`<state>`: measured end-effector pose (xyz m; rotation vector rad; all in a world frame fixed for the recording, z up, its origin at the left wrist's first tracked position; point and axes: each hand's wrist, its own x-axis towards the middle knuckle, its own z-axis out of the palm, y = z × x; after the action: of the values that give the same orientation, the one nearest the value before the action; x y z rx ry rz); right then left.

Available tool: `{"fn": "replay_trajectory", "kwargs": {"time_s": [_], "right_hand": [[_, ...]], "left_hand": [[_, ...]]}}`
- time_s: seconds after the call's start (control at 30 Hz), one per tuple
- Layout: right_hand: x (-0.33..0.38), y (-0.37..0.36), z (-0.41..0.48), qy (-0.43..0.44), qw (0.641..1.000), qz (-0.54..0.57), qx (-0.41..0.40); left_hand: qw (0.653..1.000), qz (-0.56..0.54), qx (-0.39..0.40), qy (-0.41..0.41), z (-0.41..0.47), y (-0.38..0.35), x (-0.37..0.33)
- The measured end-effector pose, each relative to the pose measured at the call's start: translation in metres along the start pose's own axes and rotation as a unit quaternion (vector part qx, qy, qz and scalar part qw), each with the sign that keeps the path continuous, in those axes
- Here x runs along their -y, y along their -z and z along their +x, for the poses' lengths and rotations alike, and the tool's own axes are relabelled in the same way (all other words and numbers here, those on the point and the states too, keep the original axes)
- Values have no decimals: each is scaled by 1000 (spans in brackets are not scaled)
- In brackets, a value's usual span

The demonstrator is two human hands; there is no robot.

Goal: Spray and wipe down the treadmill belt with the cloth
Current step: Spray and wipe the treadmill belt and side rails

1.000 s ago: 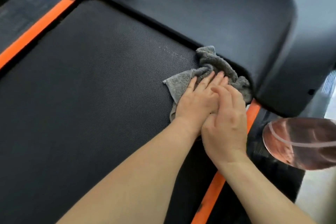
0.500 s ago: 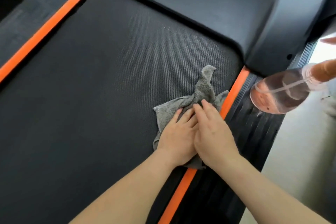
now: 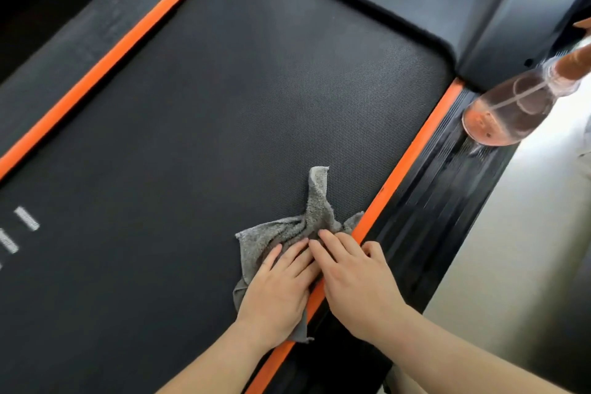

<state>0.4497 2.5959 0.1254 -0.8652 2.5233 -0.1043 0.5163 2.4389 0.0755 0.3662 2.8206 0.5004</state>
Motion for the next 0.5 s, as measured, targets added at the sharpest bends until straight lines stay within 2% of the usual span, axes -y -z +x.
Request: {"fn": "replay_trajectory", "kwargs": {"time_s": [0.1, 0.23, 0.3, 0.4, 0.5], "right_hand": [[27, -8, -5, 11, 999, -19, -27], [64, -3, -2, 29, 999, -20, 11], [74, 5, 0, 59, 996, -28, 54], [72, 21, -3, 62, 994, 18, 88], [53, 48, -4, 13, 968, 166, 186]], "left_hand": [[1000, -17, 1, 12, -26, -7, 3], [997, -70, -5, 16, -64, -13, 12], [988, -144, -46, 37, -72, -6, 11], [928, -300, -102, 194, -69, 32, -4], [828, -455, -126, 303, -48, 75, -16]]}}
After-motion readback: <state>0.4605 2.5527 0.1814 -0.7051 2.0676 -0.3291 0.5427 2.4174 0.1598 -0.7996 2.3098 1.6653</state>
